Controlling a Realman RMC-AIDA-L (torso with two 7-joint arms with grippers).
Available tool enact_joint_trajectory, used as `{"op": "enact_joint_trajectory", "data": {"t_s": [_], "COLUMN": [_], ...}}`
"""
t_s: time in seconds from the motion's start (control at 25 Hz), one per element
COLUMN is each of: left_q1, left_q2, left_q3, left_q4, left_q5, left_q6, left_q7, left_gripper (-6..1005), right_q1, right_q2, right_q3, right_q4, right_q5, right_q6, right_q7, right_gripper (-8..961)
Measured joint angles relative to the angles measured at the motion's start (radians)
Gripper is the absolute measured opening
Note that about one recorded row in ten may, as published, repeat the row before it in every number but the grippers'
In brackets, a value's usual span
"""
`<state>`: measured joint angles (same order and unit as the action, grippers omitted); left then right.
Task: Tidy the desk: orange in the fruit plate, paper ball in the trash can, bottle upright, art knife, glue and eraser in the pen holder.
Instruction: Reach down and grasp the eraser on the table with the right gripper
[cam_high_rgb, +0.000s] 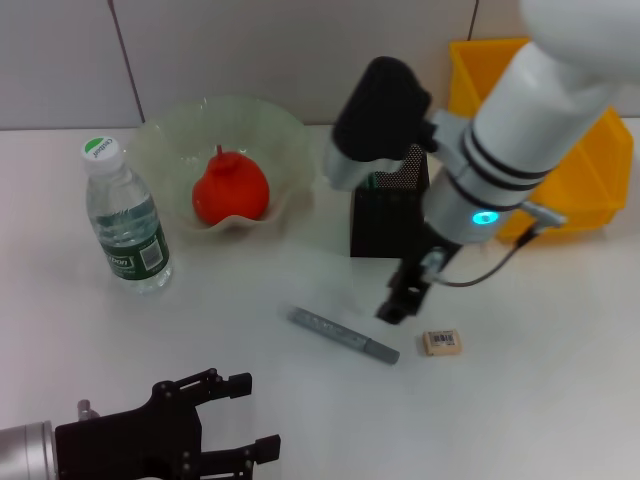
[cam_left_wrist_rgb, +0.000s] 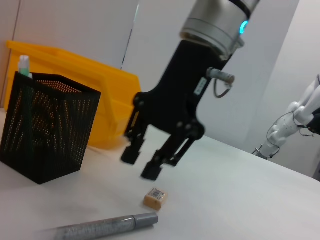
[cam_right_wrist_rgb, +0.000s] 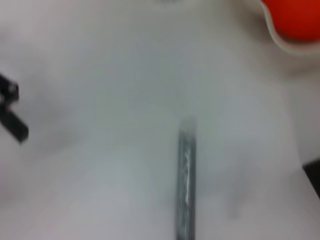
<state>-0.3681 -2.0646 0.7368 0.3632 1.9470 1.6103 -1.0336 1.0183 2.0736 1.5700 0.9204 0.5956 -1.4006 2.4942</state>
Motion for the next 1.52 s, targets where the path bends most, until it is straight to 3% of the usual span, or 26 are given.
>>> {"op": "enact_joint_trajectory", "data": {"t_s": [0.12,0.4,0.56,1.0,1.32,1.52], "left_q1": [0.001,0.002,0.002,0.002,0.002,0.003], "left_q2": [0.0,0.001,0.001,0.001,-0.002,-0.003], "left_q3": [-0.002,-0.004,-0.005,-0.017,-0.017,-0.019], "left_q4": [0.0,0.001,0.002,0.001,0.0,-0.001], "left_q5": [-0.003,-0.006,-0.007,-0.008,-0.008,-0.008], "left_q6": [0.0,0.002,0.002,0.0,0.0,-0.001], "left_q7": [-0.006,-0.017,-0.017,-0.017,-0.017,-0.017], "left_gripper": [860,860,861,861,861,861], "right_q1": [-0.03,-0.051,-0.067,-0.082,-0.08,-0.086], "right_q2": [-0.006,-0.007,-0.007,0.003,0.012,0.011], "right_q3": [0.057,0.098,0.104,0.092,0.087,0.033], "right_q4": [0.044,0.044,0.041,0.017,-0.018,-0.03], "right_q5": [-0.031,-0.084,-0.087,-0.112,-0.099,-0.061], "right_q6": [-0.102,-0.155,-0.153,-0.104,-0.064,-0.026], "right_q7": [-0.083,-0.174,-0.239,-0.363,-0.446,-0.485], "right_gripper": [405,409,411,607,632,631]}}
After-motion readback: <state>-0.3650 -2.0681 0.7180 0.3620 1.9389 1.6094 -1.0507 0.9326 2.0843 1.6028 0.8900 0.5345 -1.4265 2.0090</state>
